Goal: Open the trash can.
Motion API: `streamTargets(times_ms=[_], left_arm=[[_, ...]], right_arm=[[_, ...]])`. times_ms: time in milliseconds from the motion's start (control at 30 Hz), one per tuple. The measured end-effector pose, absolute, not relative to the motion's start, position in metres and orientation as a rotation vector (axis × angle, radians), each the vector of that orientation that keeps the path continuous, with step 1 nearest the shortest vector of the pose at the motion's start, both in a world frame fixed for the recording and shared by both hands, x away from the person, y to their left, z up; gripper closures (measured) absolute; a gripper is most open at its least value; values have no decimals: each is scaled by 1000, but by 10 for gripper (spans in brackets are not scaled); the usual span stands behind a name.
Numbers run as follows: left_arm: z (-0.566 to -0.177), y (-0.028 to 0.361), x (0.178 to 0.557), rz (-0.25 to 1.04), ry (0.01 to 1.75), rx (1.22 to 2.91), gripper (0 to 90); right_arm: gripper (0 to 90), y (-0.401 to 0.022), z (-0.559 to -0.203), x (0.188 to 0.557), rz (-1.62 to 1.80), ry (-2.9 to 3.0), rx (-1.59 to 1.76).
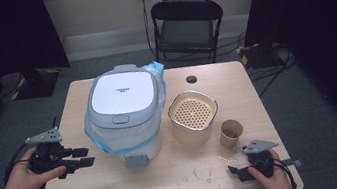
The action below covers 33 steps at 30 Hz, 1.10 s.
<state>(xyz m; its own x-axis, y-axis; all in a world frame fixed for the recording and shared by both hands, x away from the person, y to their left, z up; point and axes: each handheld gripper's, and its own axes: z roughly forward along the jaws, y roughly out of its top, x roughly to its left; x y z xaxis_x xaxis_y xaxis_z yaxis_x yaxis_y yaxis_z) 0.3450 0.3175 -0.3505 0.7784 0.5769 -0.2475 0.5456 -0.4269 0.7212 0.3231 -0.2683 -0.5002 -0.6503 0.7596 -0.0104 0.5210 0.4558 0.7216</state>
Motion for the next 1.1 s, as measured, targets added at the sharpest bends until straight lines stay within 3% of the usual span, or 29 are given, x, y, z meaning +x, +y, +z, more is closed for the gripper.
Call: streamTargets(times_ms=[1100], left_arm=[[-262, 294, 355, 54, 818, 2154, 715]], right_arm=[[68, -268, -500, 323, 1007, 2379, 1089]])
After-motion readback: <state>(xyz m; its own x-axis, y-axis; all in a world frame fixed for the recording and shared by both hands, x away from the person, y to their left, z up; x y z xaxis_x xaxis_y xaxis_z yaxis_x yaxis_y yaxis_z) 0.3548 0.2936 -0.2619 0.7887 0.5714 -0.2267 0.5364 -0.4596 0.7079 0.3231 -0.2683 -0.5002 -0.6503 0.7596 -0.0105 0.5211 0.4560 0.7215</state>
